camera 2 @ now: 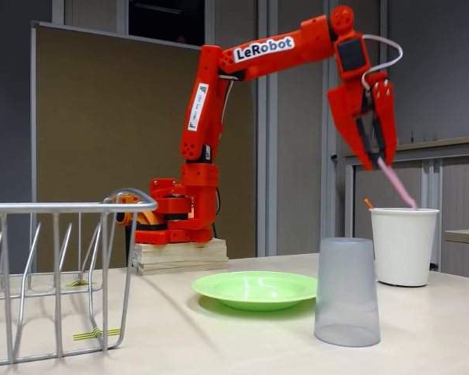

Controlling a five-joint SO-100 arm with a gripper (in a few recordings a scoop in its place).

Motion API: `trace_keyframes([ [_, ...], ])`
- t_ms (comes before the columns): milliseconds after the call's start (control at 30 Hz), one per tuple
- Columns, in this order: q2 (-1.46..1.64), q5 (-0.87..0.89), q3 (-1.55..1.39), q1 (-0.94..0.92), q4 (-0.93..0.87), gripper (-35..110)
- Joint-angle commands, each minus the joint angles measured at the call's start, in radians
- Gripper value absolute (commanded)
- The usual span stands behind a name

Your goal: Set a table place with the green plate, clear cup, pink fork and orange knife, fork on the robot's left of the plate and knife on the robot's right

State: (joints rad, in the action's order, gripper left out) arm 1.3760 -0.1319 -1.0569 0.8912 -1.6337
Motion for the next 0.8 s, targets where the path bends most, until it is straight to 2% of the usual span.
trace_keyframes([
  [0, 0.002, -0.015, 0.262, 0.023, -0.144, 0],
  [133, 0.069, 0.015, 0.318, 0.038, -0.201, 0],
  [267, 0.235, 0.087, 0.189, 0.031, -0.201, 0],
  [400, 0.357, 0.083, 0.031, -0.081, -0.193, 0],
  [567, 0.456, -0.02, -0.299, -0.291, 0.021, 0],
  [767, 0.492, 0.028, -0.684, -0.387, 0.311, 0],
])
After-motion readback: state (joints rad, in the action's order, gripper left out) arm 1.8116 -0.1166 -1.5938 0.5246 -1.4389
